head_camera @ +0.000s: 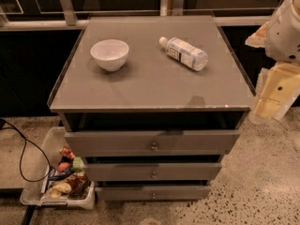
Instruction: Open middle drawer
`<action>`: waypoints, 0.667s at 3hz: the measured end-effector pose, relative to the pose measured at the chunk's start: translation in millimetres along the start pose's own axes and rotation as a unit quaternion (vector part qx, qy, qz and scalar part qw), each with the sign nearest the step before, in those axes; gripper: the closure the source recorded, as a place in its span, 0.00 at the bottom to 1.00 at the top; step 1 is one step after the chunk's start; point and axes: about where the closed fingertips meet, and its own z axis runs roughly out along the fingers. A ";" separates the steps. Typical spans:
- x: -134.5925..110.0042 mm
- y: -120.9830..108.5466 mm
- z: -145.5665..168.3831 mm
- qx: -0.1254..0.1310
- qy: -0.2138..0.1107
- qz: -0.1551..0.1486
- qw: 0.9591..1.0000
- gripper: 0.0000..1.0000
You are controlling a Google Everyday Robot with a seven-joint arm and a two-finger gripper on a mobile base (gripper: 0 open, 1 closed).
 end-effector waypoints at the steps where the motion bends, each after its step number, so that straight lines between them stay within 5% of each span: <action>1: 0.0 0.0 0.1 0.000 0.000 0.000 1.000 0.00; 2: 0.7 5.1 7.3 -0.009 -0.007 -0.005 1.000 0.00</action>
Offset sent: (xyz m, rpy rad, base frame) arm -0.0062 0.0019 -0.0245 0.0304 0.0483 0.0398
